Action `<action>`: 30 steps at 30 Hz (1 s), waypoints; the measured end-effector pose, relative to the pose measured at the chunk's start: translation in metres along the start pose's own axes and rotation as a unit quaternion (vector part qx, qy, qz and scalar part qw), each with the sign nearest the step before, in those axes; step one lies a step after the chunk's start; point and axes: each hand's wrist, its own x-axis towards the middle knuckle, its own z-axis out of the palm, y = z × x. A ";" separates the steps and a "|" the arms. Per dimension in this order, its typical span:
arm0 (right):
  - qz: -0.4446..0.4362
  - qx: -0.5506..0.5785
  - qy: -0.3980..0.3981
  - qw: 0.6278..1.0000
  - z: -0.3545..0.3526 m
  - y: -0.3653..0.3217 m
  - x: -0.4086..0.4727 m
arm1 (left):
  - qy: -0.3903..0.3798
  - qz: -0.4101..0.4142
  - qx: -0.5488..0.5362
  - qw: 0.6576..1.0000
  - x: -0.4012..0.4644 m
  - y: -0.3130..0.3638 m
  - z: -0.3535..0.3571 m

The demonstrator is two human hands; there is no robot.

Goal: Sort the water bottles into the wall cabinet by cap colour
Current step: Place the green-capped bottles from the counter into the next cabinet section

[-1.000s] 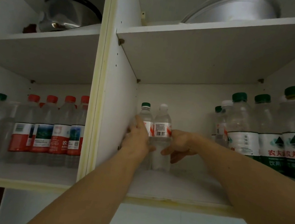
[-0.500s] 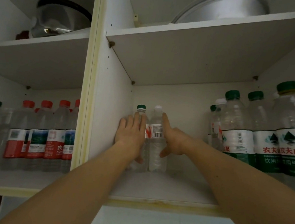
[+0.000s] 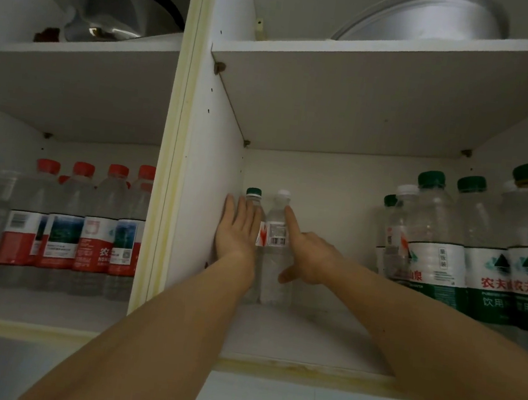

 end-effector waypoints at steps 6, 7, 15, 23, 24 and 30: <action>-0.010 0.000 -0.005 1.000 0.000 0.001 -0.002 | -0.026 -0.023 0.043 0.998 -0.003 0.002 0.003; -0.013 0.002 -0.004 1.000 0.000 0.001 -0.001 | -0.029 -0.027 0.055 0.998 -0.003 0.002 0.005; -0.024 0.003 0.013 1.000 0.008 0.006 0.004 | -0.053 -0.039 0.100 0.993 -0.002 0.004 0.005; -0.023 -0.009 0.015 1.000 0.010 0.005 0.006 | -0.044 -0.036 0.096 0.994 -0.009 0.001 0.005; -0.023 -0.011 0.013 1.000 0.008 0.003 0.005 | -0.041 -0.033 0.080 0.995 -0.010 -0.001 0.004; 0.016 0.002 0.031 0.999 -0.029 -0.004 -0.019 | 0.041 0.003 -0.089 0.995 -0.027 -0.021 -0.012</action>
